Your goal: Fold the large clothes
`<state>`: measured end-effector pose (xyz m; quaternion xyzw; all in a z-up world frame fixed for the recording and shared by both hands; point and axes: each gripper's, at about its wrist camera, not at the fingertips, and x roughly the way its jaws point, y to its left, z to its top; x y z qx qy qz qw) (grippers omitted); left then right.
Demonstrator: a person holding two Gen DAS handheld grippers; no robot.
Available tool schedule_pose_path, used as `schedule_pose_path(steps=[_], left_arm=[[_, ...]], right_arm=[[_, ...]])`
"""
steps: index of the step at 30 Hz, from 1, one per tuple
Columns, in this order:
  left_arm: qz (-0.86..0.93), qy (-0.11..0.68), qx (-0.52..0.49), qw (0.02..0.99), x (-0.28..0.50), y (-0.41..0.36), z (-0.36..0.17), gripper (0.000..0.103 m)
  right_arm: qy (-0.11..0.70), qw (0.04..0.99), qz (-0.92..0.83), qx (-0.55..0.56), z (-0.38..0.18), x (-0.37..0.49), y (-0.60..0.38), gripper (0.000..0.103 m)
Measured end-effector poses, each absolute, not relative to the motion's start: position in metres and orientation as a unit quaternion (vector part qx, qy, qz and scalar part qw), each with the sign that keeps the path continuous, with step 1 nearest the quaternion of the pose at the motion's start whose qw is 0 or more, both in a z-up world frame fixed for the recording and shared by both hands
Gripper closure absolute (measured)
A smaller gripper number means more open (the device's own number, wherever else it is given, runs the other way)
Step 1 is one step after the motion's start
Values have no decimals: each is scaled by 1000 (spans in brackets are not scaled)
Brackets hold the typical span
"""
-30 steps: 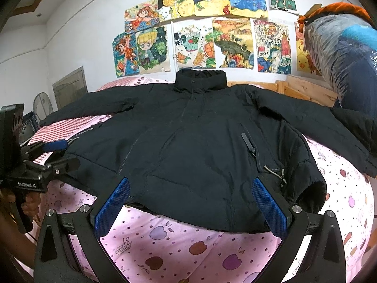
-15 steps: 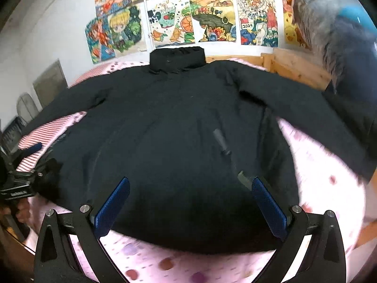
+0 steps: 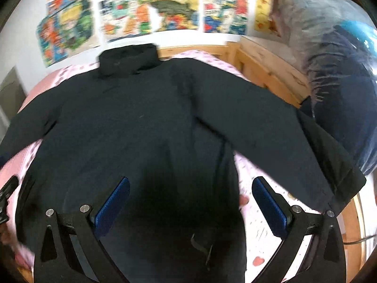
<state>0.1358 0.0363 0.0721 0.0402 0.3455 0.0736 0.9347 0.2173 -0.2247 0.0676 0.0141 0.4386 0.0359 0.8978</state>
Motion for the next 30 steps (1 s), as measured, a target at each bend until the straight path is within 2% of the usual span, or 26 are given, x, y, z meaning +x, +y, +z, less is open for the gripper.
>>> schedule_pose_path(steps=[8,15,24,30], left_arm=[[70,384,109,914,197,17,68,0],[46,396,51,915,246,11,43,0],[41,397,42,916,315,-2,22,0],[25,391,15,920,371,-29,8,0]], right_arm=[[426,889,-29,164,21,243,-273,1],[426,847,-88,305,-32,218,-339,1],[375,827,-110,403,-70,215,-379,1],[365,824,-104,420,-80,242,-381,1]])
